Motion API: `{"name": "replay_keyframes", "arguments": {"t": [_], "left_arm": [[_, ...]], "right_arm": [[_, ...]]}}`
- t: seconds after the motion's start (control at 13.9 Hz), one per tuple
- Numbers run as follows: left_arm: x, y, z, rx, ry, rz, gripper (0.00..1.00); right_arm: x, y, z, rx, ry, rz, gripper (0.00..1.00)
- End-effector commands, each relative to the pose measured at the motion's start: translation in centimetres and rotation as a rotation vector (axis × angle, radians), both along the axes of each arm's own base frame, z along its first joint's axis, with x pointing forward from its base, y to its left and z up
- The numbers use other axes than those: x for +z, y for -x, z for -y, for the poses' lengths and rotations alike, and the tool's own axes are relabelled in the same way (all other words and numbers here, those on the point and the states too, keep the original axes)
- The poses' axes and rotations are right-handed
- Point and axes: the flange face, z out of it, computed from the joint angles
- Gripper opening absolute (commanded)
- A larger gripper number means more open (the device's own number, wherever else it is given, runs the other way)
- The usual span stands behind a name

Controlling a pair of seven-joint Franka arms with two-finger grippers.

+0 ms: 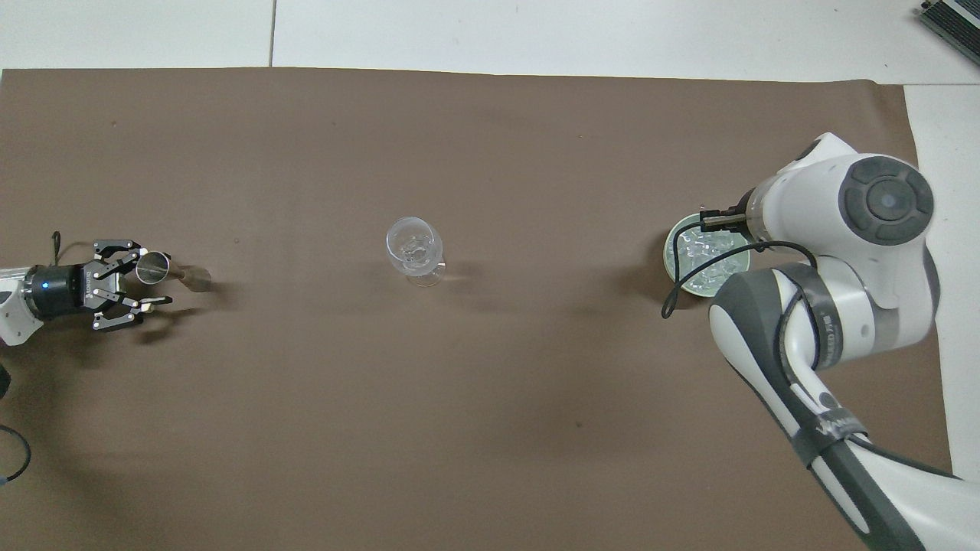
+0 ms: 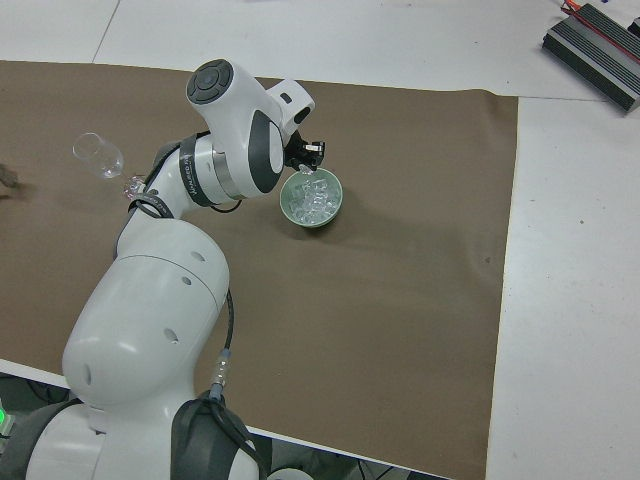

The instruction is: Pour wine and add ice with both arms

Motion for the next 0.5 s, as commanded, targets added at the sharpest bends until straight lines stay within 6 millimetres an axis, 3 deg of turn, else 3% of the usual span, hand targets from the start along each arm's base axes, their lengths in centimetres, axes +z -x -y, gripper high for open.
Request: {"name": "replay_keyframes", "arguments": {"t": [0.0,0.22,0.43], "left_arm": [[3.5,0.2,-2.9,-0.009,-0.109,0.037,0.75],[9.2,-0.7,-4.6,-0.027,-0.217,0.021,0.75],[14.7,-1.5,-3.9,-0.02,-0.297,-0.036,0.75]], "right_arm": [[4.9,1.3,0.3,-0.03,0.001,0.016,0.0],[9.6,3.1,-0.1,-0.044,-0.014,0.014,0.0],[11.9,3.5,-0.4,-0.061,-0.071,0.038,0.0]]}}
